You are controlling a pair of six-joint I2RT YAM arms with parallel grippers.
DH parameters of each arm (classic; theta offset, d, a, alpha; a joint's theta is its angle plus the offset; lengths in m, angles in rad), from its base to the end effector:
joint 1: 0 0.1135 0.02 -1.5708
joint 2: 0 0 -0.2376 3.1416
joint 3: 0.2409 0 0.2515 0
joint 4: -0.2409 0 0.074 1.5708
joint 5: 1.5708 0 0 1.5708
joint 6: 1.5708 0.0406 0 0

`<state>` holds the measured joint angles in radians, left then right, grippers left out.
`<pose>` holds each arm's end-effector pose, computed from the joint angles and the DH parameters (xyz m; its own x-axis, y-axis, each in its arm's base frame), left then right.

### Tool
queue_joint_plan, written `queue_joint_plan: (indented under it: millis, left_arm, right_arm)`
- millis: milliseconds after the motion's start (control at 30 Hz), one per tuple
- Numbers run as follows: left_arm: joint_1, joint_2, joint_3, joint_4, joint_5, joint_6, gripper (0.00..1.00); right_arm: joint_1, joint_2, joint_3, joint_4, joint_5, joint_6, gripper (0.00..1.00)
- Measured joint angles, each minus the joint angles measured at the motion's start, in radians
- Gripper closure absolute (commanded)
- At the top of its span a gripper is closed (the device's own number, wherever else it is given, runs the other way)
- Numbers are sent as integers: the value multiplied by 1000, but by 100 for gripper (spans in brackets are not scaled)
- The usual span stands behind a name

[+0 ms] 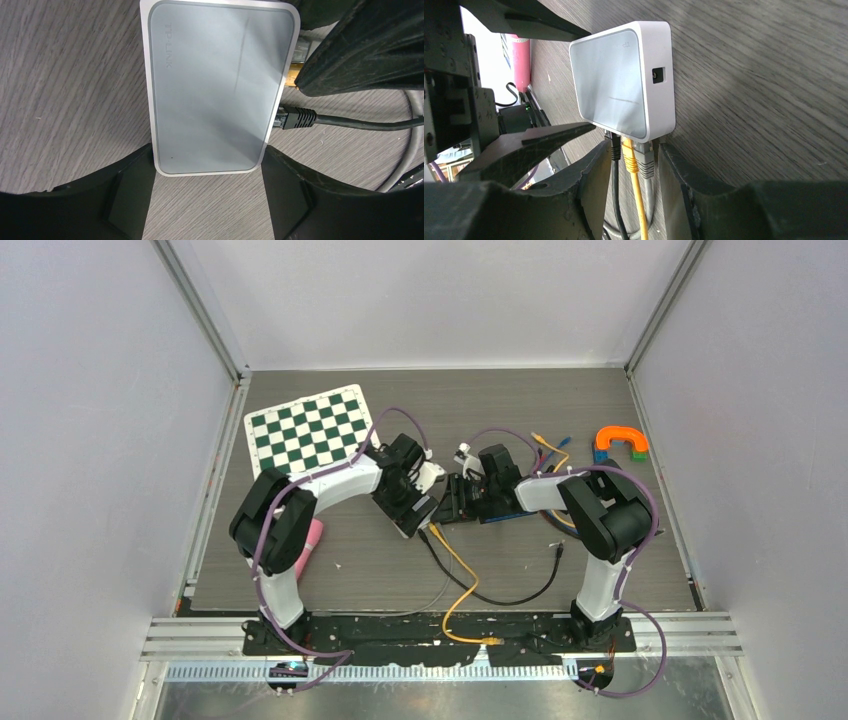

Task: Pull the plug from the switch port
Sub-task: Pull the connector from the switch port.

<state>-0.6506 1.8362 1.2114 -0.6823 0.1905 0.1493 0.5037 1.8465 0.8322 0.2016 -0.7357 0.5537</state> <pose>0.2700 -0.2152 0.1387 -0.6654 0.6900 -0.2849 0.7412 0.6561 -0.1420 0.2813 0.1861 0.0908 -0.9416 -0.0738 -0.3286 -0.3137 0.5471 0.7760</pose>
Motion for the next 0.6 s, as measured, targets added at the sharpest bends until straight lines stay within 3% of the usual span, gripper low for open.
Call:
queue_joint_plan:
  millis: [167, 600]
  left_arm:
    - [0, 4, 2, -5, 4, 6, 45]
    - [0, -6, -14, 11, 8, 12, 51]
  right_arm:
    - [0, 0, 0, -1, -3, -2, 54]
    - [0, 0, -12, -8, -3, 0, 69]
